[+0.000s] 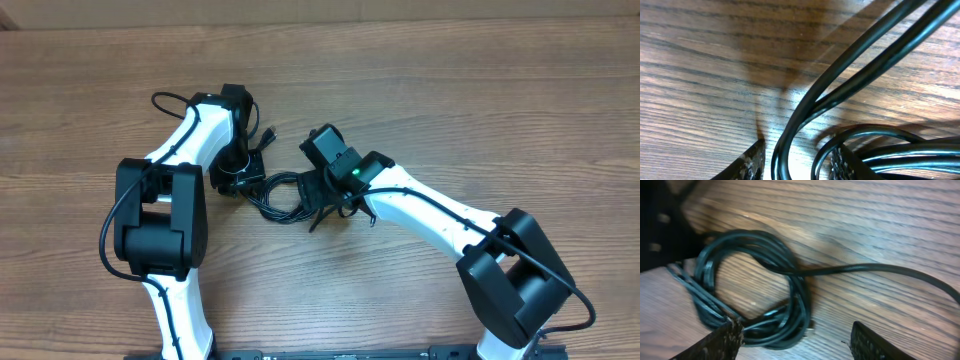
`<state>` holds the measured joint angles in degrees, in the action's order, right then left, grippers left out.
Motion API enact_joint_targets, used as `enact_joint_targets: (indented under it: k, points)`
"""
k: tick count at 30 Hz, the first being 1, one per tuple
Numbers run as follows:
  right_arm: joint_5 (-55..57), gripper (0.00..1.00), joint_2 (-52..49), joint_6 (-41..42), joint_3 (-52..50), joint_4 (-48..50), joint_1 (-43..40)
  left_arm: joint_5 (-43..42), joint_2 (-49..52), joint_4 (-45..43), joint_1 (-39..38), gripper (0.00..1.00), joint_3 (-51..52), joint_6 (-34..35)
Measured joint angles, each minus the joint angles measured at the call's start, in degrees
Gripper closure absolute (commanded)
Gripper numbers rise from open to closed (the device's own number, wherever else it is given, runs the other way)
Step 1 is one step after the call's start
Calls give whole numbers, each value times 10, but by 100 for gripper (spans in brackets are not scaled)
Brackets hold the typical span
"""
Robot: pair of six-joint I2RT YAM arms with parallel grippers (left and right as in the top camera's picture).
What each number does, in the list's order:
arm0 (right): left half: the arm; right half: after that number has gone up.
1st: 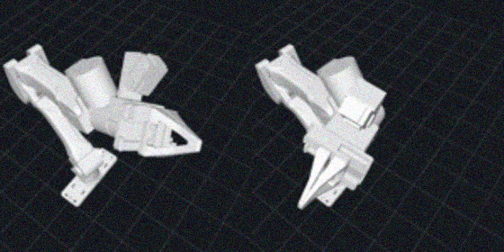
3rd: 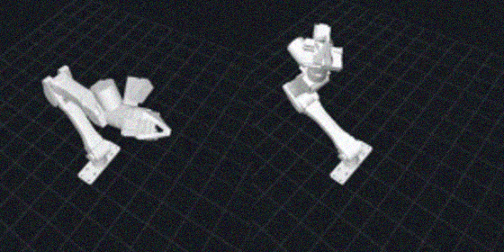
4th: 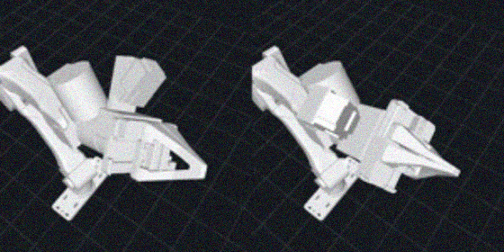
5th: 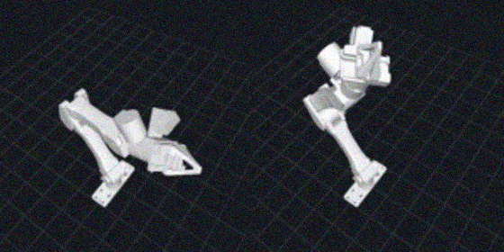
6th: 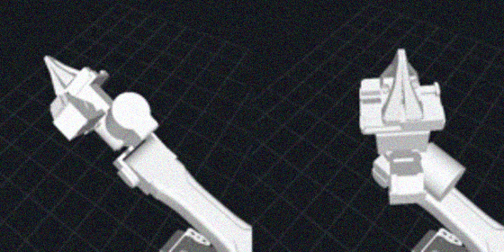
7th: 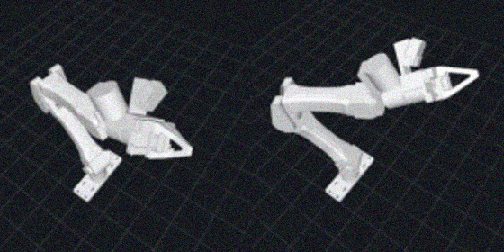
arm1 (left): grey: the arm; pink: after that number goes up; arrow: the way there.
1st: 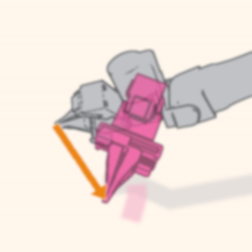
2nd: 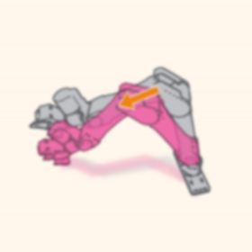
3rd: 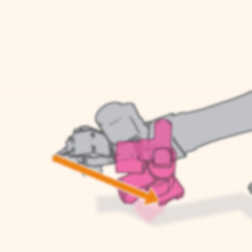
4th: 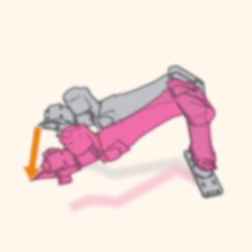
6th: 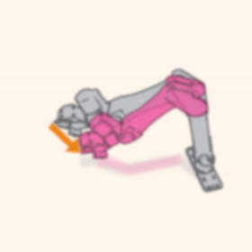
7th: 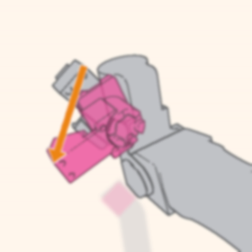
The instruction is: Untangle cables
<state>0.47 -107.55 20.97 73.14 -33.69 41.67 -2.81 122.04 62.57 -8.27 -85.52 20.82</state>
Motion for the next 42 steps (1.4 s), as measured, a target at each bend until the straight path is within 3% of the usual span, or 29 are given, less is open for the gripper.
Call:
enact_joint_targets:
  k: [7, 14, 30, 38, 42]
  points:
    - [22, 33, -29, 0, -5, 32, 1, 0, 0, 0, 0, 56, 0, 0]
    - [52, 61, -83, -18, -5, 93, 1, 0, 0, 0, 0, 56, 0, 0]
    - [165, 61, -89, -7, -6, 97, 2, 31, -2, -1, -9, 52, 0, 6]
    - [169, 61, -89, -2, -6, 102, 7, 153, -3, 39, -4, 40, 0, 79]
    - [166, 61, -89, -1, -6, 103, 10, 169, -3, 40, 24, 39, 0, 92]
